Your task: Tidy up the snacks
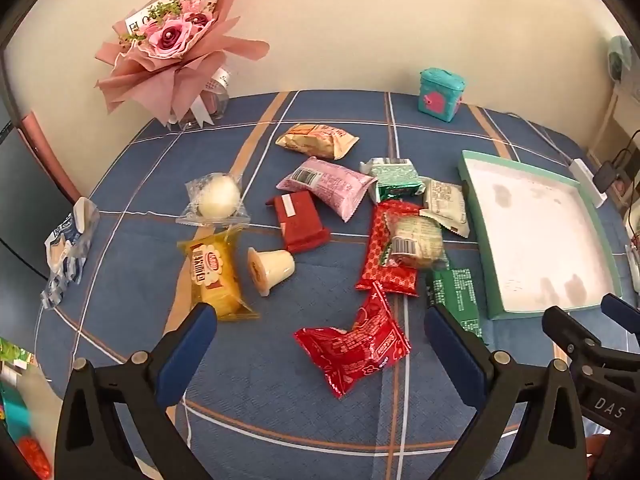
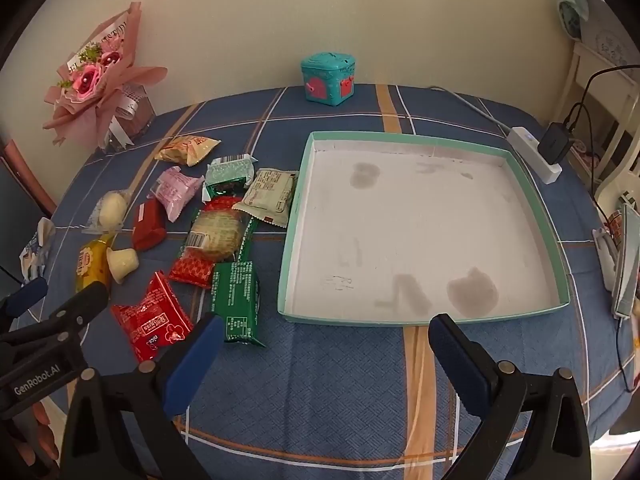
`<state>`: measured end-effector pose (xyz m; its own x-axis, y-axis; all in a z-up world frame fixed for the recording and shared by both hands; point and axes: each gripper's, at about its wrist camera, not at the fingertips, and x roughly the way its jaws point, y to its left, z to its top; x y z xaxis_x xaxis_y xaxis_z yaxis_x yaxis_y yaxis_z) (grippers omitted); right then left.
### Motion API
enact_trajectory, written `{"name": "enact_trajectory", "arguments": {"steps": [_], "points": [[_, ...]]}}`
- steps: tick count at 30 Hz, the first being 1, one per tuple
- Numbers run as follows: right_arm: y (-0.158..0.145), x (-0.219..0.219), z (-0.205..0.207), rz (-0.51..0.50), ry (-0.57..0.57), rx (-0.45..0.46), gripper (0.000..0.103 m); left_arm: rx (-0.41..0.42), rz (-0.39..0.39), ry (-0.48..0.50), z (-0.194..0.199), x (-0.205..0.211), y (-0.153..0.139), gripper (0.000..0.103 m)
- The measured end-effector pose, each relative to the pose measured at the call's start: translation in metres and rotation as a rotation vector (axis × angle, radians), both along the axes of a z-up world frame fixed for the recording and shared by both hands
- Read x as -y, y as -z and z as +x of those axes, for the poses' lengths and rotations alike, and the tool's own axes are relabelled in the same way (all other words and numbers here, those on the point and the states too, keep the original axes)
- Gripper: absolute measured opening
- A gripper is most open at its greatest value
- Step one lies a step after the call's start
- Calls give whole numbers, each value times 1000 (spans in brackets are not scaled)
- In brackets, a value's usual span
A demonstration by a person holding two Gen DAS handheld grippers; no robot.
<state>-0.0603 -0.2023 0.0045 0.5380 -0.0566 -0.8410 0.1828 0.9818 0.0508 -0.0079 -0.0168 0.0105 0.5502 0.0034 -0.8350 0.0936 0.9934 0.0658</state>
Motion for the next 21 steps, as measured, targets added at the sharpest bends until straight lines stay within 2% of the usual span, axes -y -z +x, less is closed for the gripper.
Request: {"name": "enact_trajectory", "arguments": {"steps": [13,16,21], "points": [[5,-2,2,-9,-2,-26,103,-23,-46,-5,2,-2,4,102],[6,-3,3,-14,-7,-33,103,-27,-56,-10,2,-3,5,96],[7,-6,3,-22,-14,-39,103,-43,-58,-15,3,-3,9,95]]}}
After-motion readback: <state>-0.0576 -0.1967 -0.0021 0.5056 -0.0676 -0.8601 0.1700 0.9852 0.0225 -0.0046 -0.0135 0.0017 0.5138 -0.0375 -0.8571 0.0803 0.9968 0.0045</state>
